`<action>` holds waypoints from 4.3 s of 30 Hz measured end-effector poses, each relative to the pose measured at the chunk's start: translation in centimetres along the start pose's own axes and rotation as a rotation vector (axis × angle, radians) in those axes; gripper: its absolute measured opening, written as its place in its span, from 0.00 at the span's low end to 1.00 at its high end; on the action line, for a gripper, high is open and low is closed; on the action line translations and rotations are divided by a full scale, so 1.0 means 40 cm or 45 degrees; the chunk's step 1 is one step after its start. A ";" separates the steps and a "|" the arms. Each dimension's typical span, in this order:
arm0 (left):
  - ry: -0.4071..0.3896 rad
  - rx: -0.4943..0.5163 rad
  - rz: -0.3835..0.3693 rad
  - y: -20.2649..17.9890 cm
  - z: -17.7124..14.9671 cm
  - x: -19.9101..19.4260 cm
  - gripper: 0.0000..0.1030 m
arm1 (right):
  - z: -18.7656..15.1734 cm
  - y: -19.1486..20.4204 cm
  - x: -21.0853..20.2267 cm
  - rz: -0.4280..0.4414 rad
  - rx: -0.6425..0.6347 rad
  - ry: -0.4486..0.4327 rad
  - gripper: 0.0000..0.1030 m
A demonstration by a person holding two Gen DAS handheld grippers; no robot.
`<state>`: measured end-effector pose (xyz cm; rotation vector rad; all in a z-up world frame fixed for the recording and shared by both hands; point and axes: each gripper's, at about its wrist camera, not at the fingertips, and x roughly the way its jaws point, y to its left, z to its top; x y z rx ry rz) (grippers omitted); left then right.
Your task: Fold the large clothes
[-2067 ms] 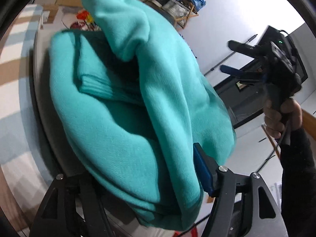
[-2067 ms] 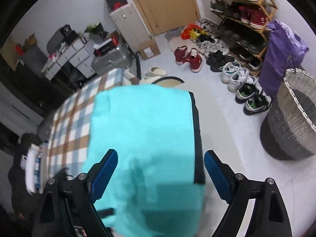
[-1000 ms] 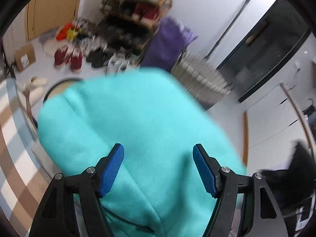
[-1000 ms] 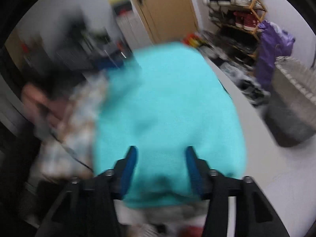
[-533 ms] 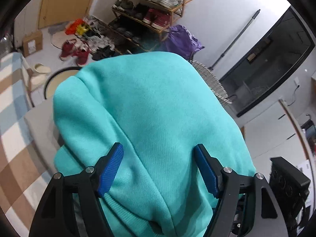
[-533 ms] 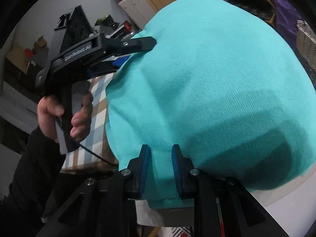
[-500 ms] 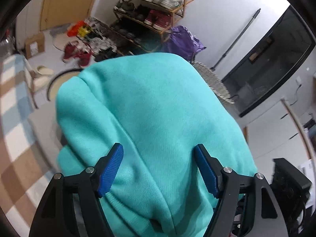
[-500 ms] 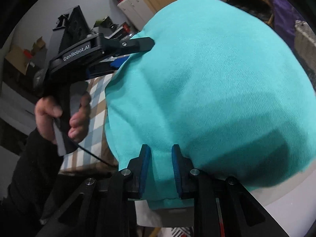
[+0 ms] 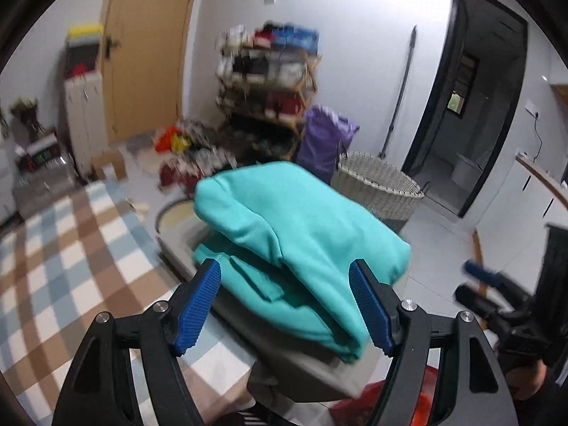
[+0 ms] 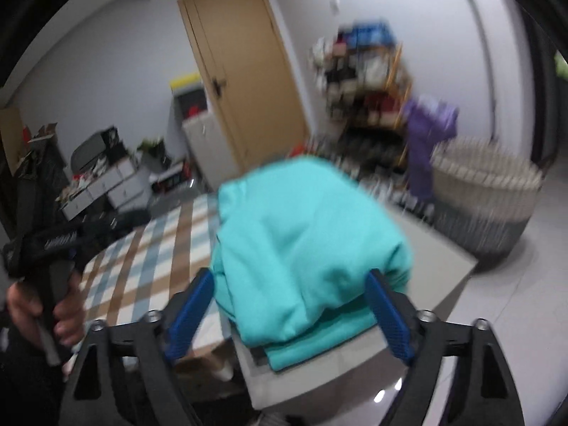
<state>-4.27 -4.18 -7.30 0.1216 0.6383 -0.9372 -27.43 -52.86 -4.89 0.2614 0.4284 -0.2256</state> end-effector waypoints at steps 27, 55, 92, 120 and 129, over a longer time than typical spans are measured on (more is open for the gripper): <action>-0.356 0.005 0.308 -0.083 -0.168 -0.168 0.99 | -0.149 0.102 -0.299 -0.224 0.027 -0.441 1.00; -0.340 0.020 0.333 -0.128 -0.178 -0.169 0.99 | -0.164 0.099 -0.325 -0.204 0.028 -0.476 1.00; -0.325 0.027 0.318 -0.142 -0.180 -0.166 0.99 | -0.155 0.088 -0.317 -0.203 0.052 -0.443 1.00; -0.330 0.061 0.338 -0.178 -0.180 -0.155 0.99 | -0.164 0.084 -0.325 -0.221 0.072 -0.441 1.00; -0.341 0.014 0.338 -0.174 -0.179 -0.152 0.99 | -0.169 0.089 -0.326 -0.229 0.049 -0.452 1.00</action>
